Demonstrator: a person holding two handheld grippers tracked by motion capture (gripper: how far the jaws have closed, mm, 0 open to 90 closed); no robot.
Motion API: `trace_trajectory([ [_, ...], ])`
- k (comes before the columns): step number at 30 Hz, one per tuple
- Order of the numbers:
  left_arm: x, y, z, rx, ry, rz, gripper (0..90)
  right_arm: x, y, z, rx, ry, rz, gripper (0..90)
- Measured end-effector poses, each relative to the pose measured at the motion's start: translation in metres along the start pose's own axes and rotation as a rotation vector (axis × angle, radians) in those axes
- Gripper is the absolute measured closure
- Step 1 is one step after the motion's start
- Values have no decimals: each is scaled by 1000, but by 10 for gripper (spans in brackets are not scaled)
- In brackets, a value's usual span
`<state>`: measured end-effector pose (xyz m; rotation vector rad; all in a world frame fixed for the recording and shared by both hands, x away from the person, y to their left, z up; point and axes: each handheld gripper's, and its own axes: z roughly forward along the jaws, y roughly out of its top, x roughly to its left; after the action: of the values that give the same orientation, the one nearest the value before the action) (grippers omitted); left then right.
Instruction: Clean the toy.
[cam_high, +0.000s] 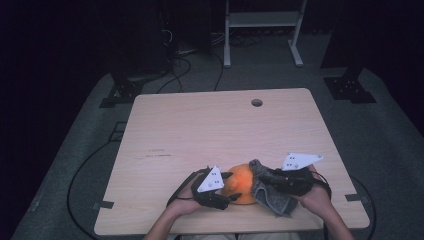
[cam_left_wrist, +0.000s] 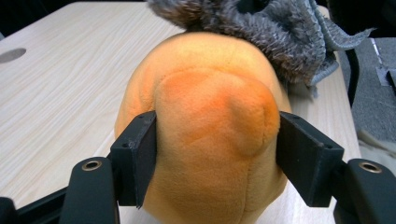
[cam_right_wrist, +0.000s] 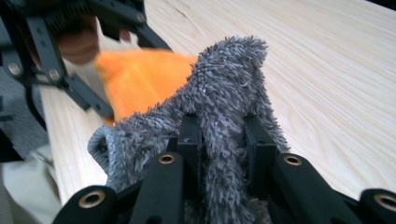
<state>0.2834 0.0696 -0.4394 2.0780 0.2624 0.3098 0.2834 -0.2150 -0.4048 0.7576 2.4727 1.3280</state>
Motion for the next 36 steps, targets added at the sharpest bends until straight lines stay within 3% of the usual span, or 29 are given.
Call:
trace_trajectory([
  [2,3,-1,-2,12,-2,-8,329,-1,-3,0,5,-5,0,719],
  [9,7,-4,-6,37,-7,-28,328,-15,-22,1,2,24,92,719],
  [16,13,-8,-13,63,-21,-45,324,-22,-30,4,15,39,141,718],
  [19,14,-10,-15,73,-20,-43,319,-26,-34,6,37,34,151,718],
  [23,15,-12,-18,76,-23,-56,313,-30,-41,11,109,18,157,718],
  [25,15,-12,-17,76,-25,-57,311,-30,-37,7,86,22,154,714],
  [30,16,-12,-18,80,-31,-54,311,-20,-15,-6,-91,115,151,716],
  [31,16,-13,-18,78,-31,-58,309,-17,-13,-5,-100,123,143,716],
  [33,16,-14,-19,83,-34,-51,307,-14,-12,3,-64,99,119,716],
  [36,16,-15,-18,98,-33,-44,306,-21,-23,9,-29,96,155,716],
])
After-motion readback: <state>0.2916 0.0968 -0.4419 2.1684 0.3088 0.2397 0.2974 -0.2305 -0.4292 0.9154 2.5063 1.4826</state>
